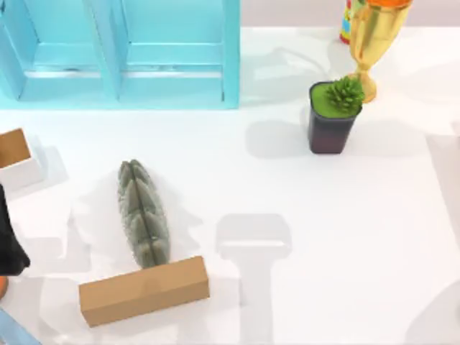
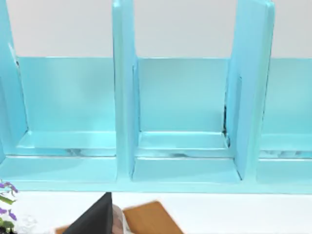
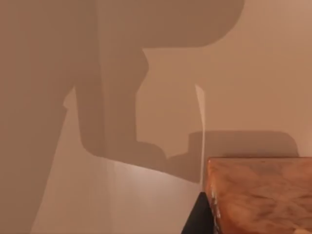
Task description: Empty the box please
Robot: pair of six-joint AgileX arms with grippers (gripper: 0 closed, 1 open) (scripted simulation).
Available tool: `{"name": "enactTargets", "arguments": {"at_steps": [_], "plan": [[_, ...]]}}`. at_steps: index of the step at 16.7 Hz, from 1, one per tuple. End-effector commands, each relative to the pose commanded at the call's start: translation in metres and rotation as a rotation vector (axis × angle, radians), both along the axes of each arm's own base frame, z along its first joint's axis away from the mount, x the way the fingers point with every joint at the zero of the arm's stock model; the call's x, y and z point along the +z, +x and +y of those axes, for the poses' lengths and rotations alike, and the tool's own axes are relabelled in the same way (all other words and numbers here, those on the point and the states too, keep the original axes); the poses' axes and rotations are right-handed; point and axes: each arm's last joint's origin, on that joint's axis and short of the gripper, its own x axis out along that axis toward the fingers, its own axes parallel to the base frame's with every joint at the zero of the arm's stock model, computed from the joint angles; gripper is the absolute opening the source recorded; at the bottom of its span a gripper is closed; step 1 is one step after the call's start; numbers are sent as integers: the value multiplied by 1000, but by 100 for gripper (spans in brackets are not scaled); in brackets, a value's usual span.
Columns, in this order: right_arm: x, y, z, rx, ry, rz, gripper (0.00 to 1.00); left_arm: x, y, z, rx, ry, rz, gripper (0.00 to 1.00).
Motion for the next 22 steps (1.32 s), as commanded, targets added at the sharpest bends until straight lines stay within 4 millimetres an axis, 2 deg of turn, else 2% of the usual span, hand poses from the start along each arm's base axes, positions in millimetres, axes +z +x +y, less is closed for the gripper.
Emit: {"name": "enactTargets", "arguments": {"at_steps": [3, 7, 9, 12, 16, 22], "plan": [[19, 11, -3, 19, -20, -74, 0, 0, 0, 0, 0, 0, 0, 100], [64, 32, -16, 41, -77, -222, 0, 0, 0, 0, 0, 0, 0, 100], [86, 35, -22, 40, -96, -252, 0, 0, 0, 0, 0, 0, 0, 100], [110, 28, -24, 27, -88, -218, 0, 0, 0, 0, 0, 0, 0, 100], [126, 10, -9, 12, -29, -90, 0, 0, 0, 0, 0, 0, 0, 100], [129, 0, 0, -1, 1, 2, 0, 0, 0, 0, 0, 0, 0, 100]]}}
